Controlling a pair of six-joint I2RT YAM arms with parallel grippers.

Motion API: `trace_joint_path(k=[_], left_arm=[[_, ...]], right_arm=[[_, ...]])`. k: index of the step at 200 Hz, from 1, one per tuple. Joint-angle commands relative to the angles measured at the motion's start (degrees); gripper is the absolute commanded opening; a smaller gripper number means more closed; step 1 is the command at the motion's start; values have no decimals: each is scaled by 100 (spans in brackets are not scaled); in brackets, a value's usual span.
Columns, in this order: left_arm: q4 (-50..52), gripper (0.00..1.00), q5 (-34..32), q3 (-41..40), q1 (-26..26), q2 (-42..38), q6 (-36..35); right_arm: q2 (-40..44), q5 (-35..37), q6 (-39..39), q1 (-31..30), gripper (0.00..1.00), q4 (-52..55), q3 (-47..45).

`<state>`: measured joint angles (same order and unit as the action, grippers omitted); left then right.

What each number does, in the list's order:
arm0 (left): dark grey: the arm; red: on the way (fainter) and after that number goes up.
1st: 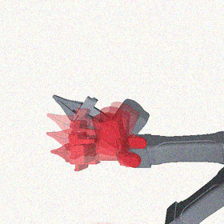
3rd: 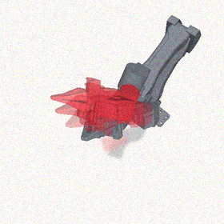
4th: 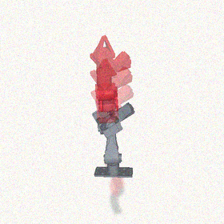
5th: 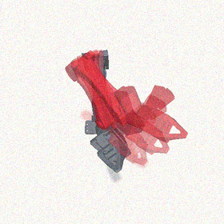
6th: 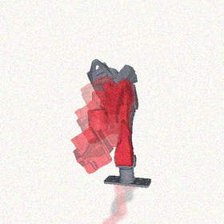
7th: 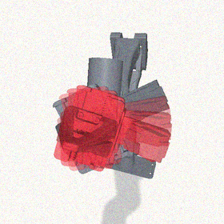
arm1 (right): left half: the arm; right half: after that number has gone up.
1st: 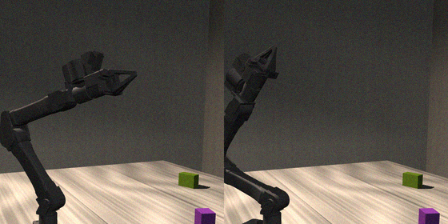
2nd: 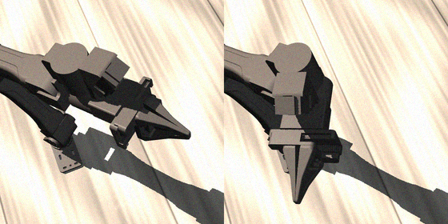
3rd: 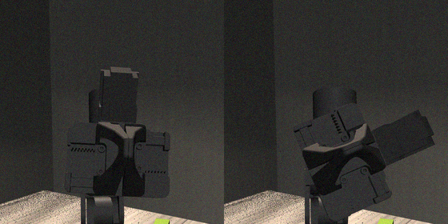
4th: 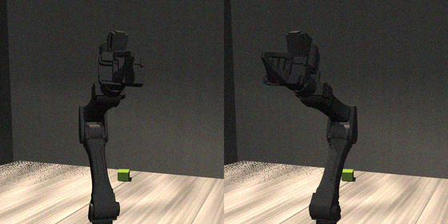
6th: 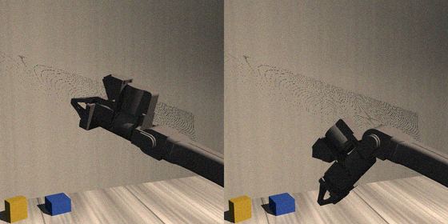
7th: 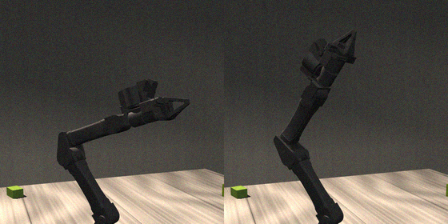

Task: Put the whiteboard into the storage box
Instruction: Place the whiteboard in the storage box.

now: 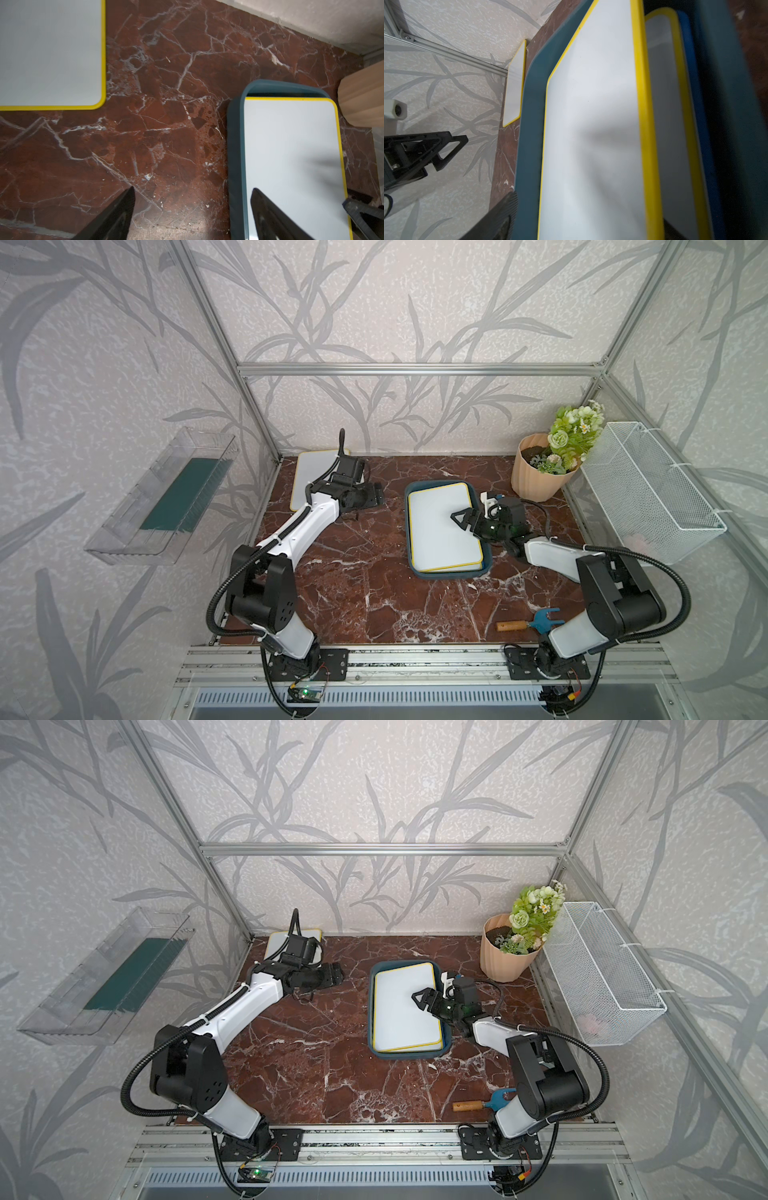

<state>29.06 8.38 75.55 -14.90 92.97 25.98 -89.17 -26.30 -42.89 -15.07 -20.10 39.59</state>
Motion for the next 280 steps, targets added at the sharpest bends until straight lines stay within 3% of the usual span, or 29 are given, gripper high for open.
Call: trace_joint_path(k=[1, 43, 90, 144, 197, 280], left_arm=[[-160, 88, 222, -97, 314, -143, 130], [-173, 87, 71, -77, 535, -42, -79], [-131, 88, -408, -73, 549, 231, -449], [169, 87, -876, 176, 546, 836, -805], [-38, 87, -1374, 157, 541, 1205, -1109], [183, 83, -1486, 1388, 580, 2397, -1569]], right_arm=[[340, 554, 587, 5, 89, 847, 131], [757, 1336, 1426, -217, 100, 1565, 212], [870, 2052, 2080, -546, 99, 1871, 395], [1423, 3404, 2846, -1166, 99, 1662, 87], [2149, 3343, 3248, -1304, 99, 486, -743], [2443, 2585, 2864, -1384, 99, -75, -1200]])
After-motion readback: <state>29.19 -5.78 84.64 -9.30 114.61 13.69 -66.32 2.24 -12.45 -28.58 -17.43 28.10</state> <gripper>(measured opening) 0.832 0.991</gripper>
